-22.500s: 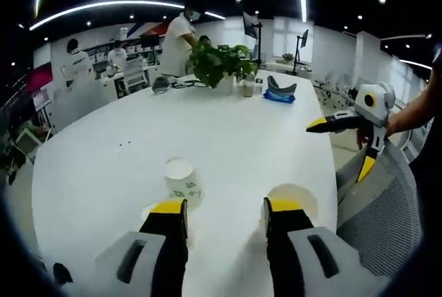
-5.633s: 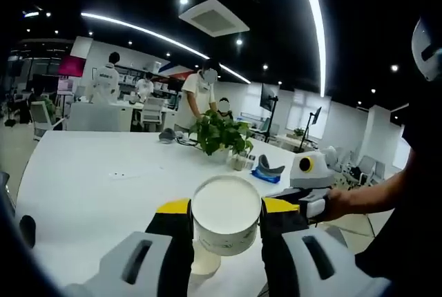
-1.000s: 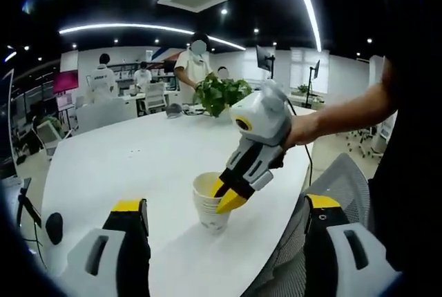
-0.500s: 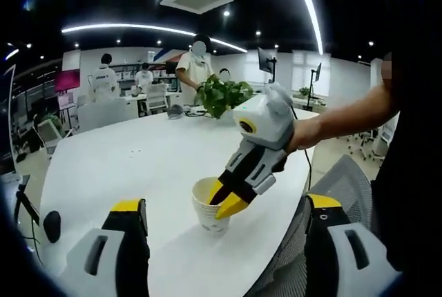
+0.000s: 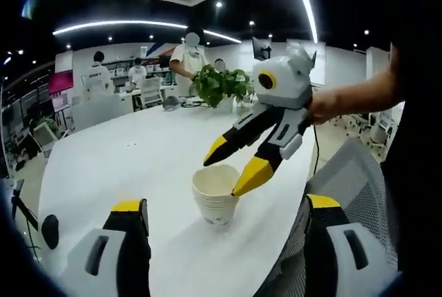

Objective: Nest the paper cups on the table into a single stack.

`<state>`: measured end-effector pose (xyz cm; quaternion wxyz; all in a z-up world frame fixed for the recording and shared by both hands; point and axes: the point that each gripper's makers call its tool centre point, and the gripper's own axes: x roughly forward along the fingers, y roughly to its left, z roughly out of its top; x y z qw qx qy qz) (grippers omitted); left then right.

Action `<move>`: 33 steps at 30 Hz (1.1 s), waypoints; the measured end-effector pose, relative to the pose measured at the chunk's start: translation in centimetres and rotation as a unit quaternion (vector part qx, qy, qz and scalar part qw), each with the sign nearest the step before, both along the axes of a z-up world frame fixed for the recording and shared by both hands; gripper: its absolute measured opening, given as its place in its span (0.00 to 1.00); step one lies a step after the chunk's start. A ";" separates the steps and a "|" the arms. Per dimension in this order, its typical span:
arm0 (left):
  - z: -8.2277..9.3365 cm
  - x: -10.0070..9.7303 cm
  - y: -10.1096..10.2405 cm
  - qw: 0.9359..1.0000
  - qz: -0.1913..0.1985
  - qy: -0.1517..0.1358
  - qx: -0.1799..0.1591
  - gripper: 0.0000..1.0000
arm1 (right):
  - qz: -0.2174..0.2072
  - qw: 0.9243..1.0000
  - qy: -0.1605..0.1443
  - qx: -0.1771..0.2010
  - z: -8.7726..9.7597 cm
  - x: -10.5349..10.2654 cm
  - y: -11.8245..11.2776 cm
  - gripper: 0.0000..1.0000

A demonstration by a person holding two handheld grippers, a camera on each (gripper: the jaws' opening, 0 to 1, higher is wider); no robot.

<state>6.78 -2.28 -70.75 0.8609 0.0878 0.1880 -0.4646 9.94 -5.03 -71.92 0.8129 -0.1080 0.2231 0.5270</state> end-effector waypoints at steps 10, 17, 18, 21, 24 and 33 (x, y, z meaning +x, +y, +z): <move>-2.2 2.1 -2.1 0.999 -0.028 -0.008 0.012 0.86 | -0.082 0.996 -0.028 0.019 -0.3 1.5 -1.7 0.69; -3.6 4.2 -2.9 0.999 -0.032 -0.012 0.005 0.82 | -0.122 0.991 -0.020 0.041 -0.7 2.2 -2.4 0.68; -3.9 4.4 -3.0 0.999 -0.035 -0.013 0.004 0.81 | -0.124 0.991 -0.016 0.046 -0.8 2.2 -2.3 0.67; -4.4 4.6 -3.5 0.999 -0.043 -0.006 -0.003 0.76 | -0.123 0.991 -0.017 0.049 -1.2 2.2 -2.1 0.66; -5.0 5.0 -3.8 0.999 -0.048 -0.009 -0.010 0.70 | -0.121 0.992 -0.016 0.043 -1.9 2.2 -2.0 0.62; -7.8 5.6 -4.7 0.997 -0.074 0.003 0.010 0.59 | -0.131 0.991 -0.013 0.037 -3.3 2.1 -1.6 0.53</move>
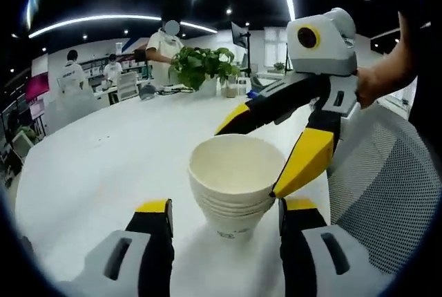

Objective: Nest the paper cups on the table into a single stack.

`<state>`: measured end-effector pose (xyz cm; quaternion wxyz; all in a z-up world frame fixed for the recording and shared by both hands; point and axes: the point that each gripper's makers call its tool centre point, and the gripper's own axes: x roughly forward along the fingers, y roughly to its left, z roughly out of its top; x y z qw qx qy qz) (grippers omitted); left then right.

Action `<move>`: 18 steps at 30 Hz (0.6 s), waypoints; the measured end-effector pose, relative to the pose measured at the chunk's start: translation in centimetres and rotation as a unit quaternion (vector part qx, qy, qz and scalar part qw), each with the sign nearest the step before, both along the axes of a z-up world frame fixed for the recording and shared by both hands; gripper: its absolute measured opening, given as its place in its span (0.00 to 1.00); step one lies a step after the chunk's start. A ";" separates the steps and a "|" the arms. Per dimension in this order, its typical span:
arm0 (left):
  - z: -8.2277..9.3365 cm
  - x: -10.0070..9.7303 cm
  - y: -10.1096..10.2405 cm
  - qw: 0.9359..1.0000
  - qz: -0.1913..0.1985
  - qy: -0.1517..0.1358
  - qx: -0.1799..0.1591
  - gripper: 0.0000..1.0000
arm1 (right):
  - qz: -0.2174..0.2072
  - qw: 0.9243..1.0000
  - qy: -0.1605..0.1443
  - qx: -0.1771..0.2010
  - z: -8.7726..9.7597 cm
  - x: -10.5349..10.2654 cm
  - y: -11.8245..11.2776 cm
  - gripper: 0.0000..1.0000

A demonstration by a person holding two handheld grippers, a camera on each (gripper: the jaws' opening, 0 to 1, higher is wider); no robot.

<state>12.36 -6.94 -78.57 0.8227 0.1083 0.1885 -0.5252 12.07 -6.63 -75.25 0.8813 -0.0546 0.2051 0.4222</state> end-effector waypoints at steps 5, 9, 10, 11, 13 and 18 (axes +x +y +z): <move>-0.6 0.1 -0.6 1.000 -0.016 -0.005 0.013 0.51 | 0.001 1.000 0.004 -0.003 -0.4 0.0 0.1 0.47; -0.7 -0.1 -0.9 0.999 -0.028 -0.009 0.017 0.43 | -0.008 1.000 0.014 0.009 -0.2 0.2 0.0 0.47; -0.7 -0.2 -1.0 0.999 -0.031 -0.009 0.015 0.42 | -0.008 1.000 0.013 0.009 -0.2 0.2 0.0 0.47; -0.7 -0.1 -0.9 0.999 -0.030 -0.010 0.016 0.42 | -0.009 1.000 0.014 0.010 -0.2 0.3 0.0 0.47; -0.8 0.1 -0.9 0.999 -0.032 -0.010 0.017 0.42 | -0.009 1.000 0.017 0.013 -0.1 0.3 0.0 0.47; -0.2 0.8 -1.0 0.999 -0.031 -0.014 0.008 0.42 | -0.010 1.000 0.014 0.021 0.7 0.9 -0.3 0.46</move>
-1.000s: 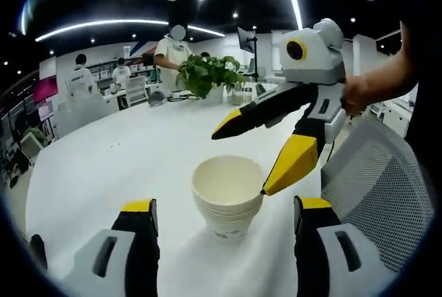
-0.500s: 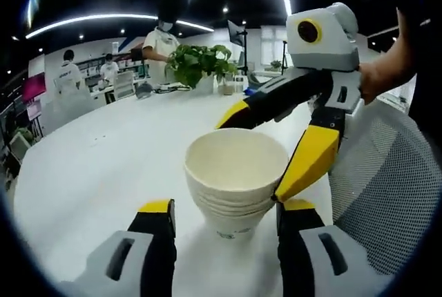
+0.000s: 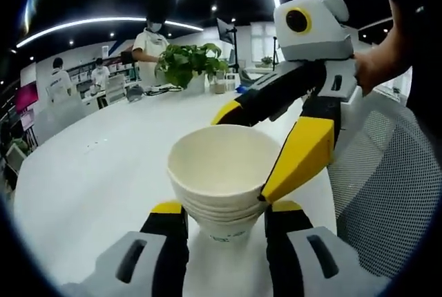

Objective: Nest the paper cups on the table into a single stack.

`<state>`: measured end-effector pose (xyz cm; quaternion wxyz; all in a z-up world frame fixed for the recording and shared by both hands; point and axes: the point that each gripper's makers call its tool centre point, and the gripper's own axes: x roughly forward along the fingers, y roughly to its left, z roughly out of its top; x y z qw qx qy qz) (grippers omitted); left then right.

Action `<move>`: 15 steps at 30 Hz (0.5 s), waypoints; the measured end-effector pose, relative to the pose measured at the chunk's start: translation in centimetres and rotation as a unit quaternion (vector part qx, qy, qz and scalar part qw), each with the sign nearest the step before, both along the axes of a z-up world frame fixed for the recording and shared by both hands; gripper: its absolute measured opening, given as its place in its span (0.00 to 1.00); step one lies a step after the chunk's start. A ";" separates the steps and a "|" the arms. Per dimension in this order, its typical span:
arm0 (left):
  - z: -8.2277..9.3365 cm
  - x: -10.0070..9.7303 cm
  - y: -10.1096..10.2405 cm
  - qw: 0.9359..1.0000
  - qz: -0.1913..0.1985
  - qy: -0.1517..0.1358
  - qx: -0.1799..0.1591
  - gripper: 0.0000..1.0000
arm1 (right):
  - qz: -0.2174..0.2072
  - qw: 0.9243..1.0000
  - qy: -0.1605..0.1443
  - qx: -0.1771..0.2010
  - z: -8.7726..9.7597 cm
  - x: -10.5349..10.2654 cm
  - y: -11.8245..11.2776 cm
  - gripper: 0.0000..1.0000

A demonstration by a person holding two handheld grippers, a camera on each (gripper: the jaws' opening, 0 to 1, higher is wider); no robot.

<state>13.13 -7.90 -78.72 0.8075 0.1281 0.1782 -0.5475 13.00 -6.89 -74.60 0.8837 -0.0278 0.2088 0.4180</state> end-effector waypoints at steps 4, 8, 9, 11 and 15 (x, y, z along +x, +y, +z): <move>0.7 1.2 -0.1 1.000 0.001 -0.007 -0.004 0.42 | 0.001 1.000 -0.005 0.002 0.7 1.2 -0.2 0.46; 1.5 2.8 -0.3 1.000 0.006 -0.013 -0.012 0.42 | 0.001 1.000 -0.011 0.007 1.4 2.8 -0.4 0.46; 1.7 3.1 -0.4 1.000 0.006 -0.014 -0.012 0.42 | 0.001 1.000 -0.011 0.007 1.5 3.2 -0.5 0.46; 1.9 3.9 -0.5 1.000 0.009 -0.017 -0.014 0.42 | 0.003 1.000 -0.015 0.006 1.8 4.0 -0.5 0.46; 2.1 5.3 -0.5 1.000 0.013 -0.021 -0.014 0.41 | 0.008 1.000 -0.020 0.003 2.1 5.4 -0.4 0.46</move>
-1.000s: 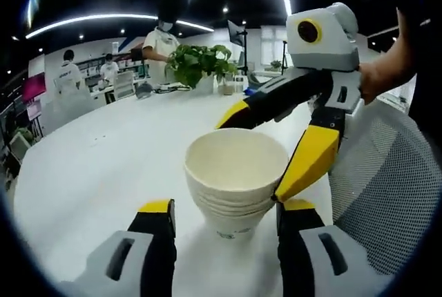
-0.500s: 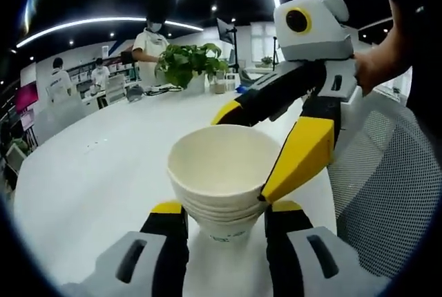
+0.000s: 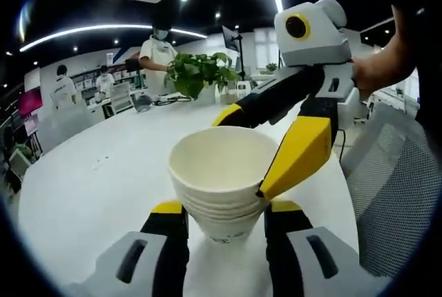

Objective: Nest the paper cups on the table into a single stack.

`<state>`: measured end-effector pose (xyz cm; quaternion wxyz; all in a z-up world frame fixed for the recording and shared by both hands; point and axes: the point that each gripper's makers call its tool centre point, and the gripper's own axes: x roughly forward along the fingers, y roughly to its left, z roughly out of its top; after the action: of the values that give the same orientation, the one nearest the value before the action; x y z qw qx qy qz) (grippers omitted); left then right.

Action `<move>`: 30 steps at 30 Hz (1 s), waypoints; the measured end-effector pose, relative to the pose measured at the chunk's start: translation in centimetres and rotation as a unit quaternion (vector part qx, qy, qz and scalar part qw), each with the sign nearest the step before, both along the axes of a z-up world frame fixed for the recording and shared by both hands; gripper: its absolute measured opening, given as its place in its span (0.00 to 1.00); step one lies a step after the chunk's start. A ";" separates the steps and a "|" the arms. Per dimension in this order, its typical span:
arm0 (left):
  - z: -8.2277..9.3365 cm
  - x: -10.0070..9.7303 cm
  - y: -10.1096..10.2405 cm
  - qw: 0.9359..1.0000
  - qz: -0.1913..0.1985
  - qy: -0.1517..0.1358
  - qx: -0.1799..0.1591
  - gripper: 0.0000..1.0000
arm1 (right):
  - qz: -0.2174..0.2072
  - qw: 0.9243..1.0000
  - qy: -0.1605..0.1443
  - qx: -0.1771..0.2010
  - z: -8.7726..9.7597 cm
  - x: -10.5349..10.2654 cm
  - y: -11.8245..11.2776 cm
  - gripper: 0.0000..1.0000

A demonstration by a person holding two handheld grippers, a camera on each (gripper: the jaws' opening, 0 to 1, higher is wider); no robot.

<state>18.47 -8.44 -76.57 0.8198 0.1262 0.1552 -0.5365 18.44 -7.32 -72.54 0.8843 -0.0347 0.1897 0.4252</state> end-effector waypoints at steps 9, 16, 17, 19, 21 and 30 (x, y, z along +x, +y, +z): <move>-0.2 2.9 0.0 1.000 0.010 -0.007 0.002 0.41 | 0.004 1.000 -0.004 -0.003 -0.3 2.7 0.1 0.46; -1.0 4.3 0.2 1.000 0.019 -0.001 0.009 0.41 | 0.001 1.000 0.009 -0.005 -1.1 4.1 0.4 0.46; -1.1 4.3 0.2 1.000 0.020 0.002 0.008 0.41 | 0.002 1.000 0.009 -0.008 -1.2 4.3 0.4 0.46; -1.3 4.5 0.3 1.000 0.021 0.005 0.007 0.41 | 0.002 1.000 0.011 -0.012 -1.5 4.5 0.5 0.46; -1.6 4.6 0.3 1.000 0.020 0.008 0.009 0.41 | 0.003 1.000 0.014 -0.016 -1.6 4.6 0.5 0.46; -2.4 4.6 0.4 0.999 0.022 0.022 0.013 0.41 | 0.000 0.999 0.030 -0.026 -2.4 4.5 0.5 0.46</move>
<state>23.07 -8.07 -78.96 0.8263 0.1220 0.1829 -0.5185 22.94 -6.79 -74.97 0.8769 -0.0451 0.2269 0.4214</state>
